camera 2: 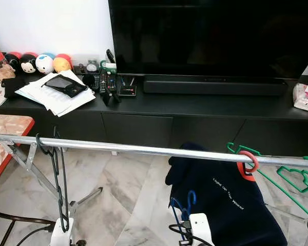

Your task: Hang hanger

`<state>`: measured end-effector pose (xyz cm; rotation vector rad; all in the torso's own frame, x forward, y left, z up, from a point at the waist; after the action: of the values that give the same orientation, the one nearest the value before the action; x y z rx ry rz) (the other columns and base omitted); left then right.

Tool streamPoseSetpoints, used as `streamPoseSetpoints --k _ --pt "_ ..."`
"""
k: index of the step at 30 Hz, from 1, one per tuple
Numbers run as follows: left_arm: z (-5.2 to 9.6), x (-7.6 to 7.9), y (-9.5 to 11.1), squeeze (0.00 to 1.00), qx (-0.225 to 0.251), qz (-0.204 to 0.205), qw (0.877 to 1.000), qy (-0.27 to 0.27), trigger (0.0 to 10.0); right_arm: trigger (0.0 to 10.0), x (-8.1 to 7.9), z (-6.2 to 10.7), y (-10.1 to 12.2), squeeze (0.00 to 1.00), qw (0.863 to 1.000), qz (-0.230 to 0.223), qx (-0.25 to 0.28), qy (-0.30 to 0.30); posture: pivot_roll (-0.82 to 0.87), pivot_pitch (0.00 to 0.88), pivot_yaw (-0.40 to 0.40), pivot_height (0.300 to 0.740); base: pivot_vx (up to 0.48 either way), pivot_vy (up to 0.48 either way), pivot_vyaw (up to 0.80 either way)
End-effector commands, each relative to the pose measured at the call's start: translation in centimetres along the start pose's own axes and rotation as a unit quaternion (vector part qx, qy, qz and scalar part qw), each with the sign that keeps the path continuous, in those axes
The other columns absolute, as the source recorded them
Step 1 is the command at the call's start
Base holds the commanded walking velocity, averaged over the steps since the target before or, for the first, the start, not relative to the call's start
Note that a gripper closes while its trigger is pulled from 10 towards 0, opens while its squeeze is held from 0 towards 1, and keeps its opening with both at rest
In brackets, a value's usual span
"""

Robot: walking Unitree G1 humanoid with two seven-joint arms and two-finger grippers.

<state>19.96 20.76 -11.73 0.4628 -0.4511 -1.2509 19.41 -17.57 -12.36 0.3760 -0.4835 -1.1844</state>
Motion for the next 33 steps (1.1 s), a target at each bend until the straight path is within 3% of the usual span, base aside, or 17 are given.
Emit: streamPoseSetpoints --k 1,8,19,21,27,33 --pt "0.1 -0.3 -0.7 0.0 -0.013 0.001 1.0 0.005 10.0 10.0 -0.2 -0.1 0.3 0.0 1.0 -0.001 0.001 0.0 -0.06 0.0 -0.03 0.74 0.0 0.0 0.0" --pt "0.1 -0.2 -0.7 0.0 -0.011 0.0 1.0 0.001 10.0 10.0 -0.7 -0.4 2.0 0.0 1.0 -0.01 0.01 -0.006 -0.05 0.0 -0.029 0.74 0.0 0.0 0.0" --pt "0.1 -0.4 -0.9 0.0 -0.017 -0.013 1.0 0.006 10.0 10.0 2.0 -0.2 1.9 0.0 0.999 0.002 0.009 -0.036 -0.05 0.007 -0.032 0.74 0.0 0.0 0.0" --pt "0.1 -0.5 -1.0 0.0 -0.017 -0.01 1.0 0.012 10.0 10.0 4.0 0.2 1.2 0.0 0.999 0.014 0.007 -0.048 -0.05 0.01 -0.034 0.74 0.0 0.0 0.0" --pt "0.2 -0.5 -1.1 0.0 -0.018 -0.008 1.0 0.013 10.0 10.0 6.5 1.1 -1.0 0.0 0.998 0.006 -0.004 -0.058 -0.06 0.012 -0.036 0.74 0.0 0.0 0.0" --pt "0.2 -0.5 -1.1 0.0 -0.017 -0.006 1.0 0.013 10.0 10.0 6.4 1.3 -2.0 0.0 0.999 0.007 -0.012 -0.053 -0.06 0.016 -0.036 0.74 0.0 0.0 0.0"
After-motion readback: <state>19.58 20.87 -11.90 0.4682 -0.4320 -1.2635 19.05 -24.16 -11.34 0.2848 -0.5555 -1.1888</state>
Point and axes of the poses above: a point about 5 cm out from each wrist's last joint towards the gripper, its own z axis pointing back from the gripper into the wrist, its own y axis along the axis of the wrist's last joint, x = y × z, the point moved 4 cm from there along -z, pointing out of the wrist towards the gripper, and after that the axes turned 15 degrees about z, right-handed, at the moved point
